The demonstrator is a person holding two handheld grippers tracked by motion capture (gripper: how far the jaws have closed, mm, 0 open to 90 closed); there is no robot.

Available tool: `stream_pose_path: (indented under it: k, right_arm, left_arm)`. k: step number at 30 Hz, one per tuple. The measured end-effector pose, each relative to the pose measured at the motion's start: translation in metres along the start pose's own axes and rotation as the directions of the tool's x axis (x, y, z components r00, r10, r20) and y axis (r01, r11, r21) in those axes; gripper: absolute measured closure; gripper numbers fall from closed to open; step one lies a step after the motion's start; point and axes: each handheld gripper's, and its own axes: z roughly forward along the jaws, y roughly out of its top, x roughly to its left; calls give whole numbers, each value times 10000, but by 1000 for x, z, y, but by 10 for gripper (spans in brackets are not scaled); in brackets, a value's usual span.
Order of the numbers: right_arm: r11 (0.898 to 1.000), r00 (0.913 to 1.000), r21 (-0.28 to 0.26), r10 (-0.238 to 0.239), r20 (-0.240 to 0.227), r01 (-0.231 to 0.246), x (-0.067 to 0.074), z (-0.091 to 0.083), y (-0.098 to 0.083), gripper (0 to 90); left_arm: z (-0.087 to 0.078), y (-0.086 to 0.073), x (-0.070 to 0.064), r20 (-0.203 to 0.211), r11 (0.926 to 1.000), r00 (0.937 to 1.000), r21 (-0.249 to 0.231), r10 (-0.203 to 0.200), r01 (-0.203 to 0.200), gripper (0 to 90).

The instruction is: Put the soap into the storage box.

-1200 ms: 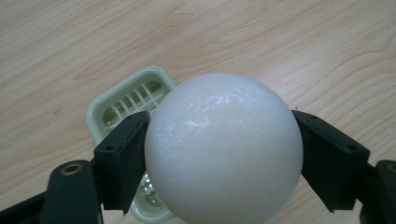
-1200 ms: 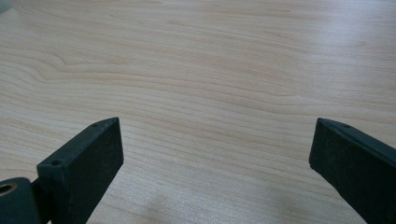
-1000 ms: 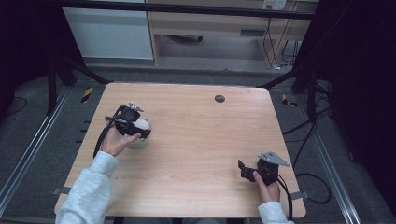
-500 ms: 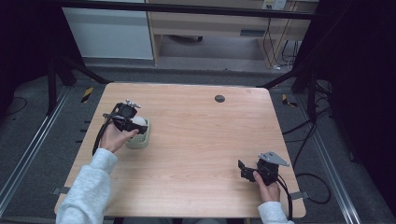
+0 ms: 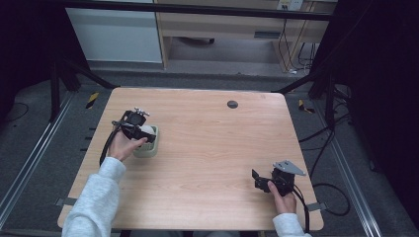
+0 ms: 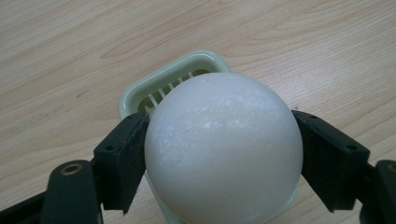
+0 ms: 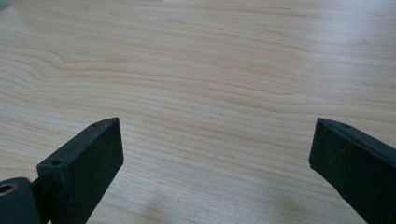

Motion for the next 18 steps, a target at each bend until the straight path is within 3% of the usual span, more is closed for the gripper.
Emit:
stream_pose_path:
  k: [18]
  right_arm:
    - [10000,10000,28,30,-27,-30,0,0,0,33]
  left_arm:
    - [16,-7,4,1,9993,9999,340,-159,159,227]
